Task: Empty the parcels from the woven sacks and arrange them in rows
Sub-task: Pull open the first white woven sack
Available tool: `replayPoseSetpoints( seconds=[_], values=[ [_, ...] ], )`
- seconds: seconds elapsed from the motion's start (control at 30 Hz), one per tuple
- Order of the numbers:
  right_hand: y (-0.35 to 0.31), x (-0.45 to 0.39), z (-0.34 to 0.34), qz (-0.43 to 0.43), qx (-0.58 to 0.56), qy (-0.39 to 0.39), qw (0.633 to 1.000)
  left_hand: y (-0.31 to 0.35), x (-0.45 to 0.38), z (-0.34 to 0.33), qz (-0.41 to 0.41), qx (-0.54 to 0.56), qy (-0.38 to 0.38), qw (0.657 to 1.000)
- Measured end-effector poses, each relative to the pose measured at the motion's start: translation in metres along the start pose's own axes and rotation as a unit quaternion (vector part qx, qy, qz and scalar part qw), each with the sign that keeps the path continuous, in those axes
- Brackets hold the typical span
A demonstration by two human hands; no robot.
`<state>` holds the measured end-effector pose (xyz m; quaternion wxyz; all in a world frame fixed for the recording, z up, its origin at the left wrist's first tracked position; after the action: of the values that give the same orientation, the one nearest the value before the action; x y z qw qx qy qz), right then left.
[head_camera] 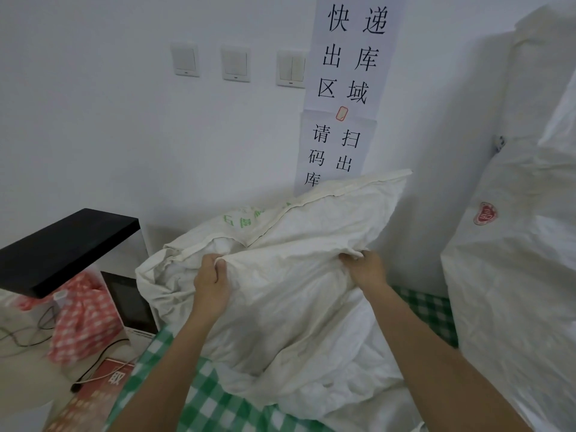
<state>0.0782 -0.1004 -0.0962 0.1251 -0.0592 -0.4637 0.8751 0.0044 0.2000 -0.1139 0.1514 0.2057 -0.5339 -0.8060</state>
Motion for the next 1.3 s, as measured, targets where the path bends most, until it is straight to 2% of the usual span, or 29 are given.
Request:
replayPoseSetpoints(
  seconds=[0.13,0.23,0.3,0.37,0.4,0.47,0.53,0.6,0.67,0.73,0.8,0.9,1.0,1.13,1.3],
  values=[
    [0.004,-0.005,0.004,0.003,0.106,-0.027,0.994,-0.001,0.003,-0.002,0.015,-0.062,-0.060,0.996],
    [0.010,-0.008,0.009,-0.016,0.121,-0.029,0.992,-0.011,-0.001,-0.004,-0.013,-0.252,-0.102,0.962],
    [0.016,-0.012,0.010,-0.037,0.083,-0.041,0.995,-0.020,-0.007,-0.001,-0.021,-0.333,-0.076,0.940],
    [0.016,-0.010,0.011,-0.086,-0.020,-0.067,0.994,-0.032,-0.013,0.001,0.011,-0.342,-0.044,0.939],
    [0.014,-0.007,0.011,-0.107,-0.062,-0.085,0.989,-0.037,-0.013,-0.002,0.045,-0.335,-0.057,0.939],
    [0.010,-0.002,0.012,-0.131,-0.090,-0.107,0.981,-0.045,-0.010,-0.012,0.112,-0.283,-0.087,0.948],
    [0.007,-0.003,0.009,-0.129,-0.117,-0.089,0.981,-0.041,-0.007,-0.020,0.133,-0.241,-0.085,0.958],
    [-0.003,0.001,0.004,-0.112,-0.135,-0.052,0.983,-0.026,-0.008,-0.023,0.100,-0.171,-0.049,0.979],
    [-0.017,0.004,-0.001,-0.108,-0.215,-0.022,0.970,0.003,-0.011,-0.020,0.072,-0.030,-0.020,0.997],
    [-0.040,0.004,-0.003,-0.097,-0.298,-0.016,0.949,0.039,-0.017,-0.014,0.072,0.089,-0.007,0.993],
    [-0.071,0.003,0.004,-0.045,-0.307,-0.025,0.950,0.074,-0.028,-0.007,0.073,0.162,0.005,0.984],
    [-0.115,-0.001,0.028,0.028,-0.303,-0.032,0.952,0.126,-0.042,0.006,0.067,0.212,0.024,0.975],
    [-0.158,-0.004,0.060,0.094,-0.310,-0.023,0.946,0.185,-0.051,0.025,0.015,0.242,0.052,0.969],
    [-0.214,0.007,0.110,0.182,-0.356,0.008,0.917,0.265,-0.064,0.045,-0.074,0.280,0.066,0.955],
    [-0.248,0.029,0.158,0.233,-0.397,0.077,0.884,0.341,-0.064,0.054,-0.158,0.283,0.061,0.944]
  ],
)
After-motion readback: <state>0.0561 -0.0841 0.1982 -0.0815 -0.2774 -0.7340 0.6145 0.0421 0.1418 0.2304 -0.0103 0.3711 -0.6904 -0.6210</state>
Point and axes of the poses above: each hand's wrist, its own x-axis away from the middle knuckle, its own z-axis out of the back of the hand, y = z × x, the point moved 4 cm from there along -x, towards the middle knuckle, and after that the axes turned 2 degrees about z, right-handed, at the moved point
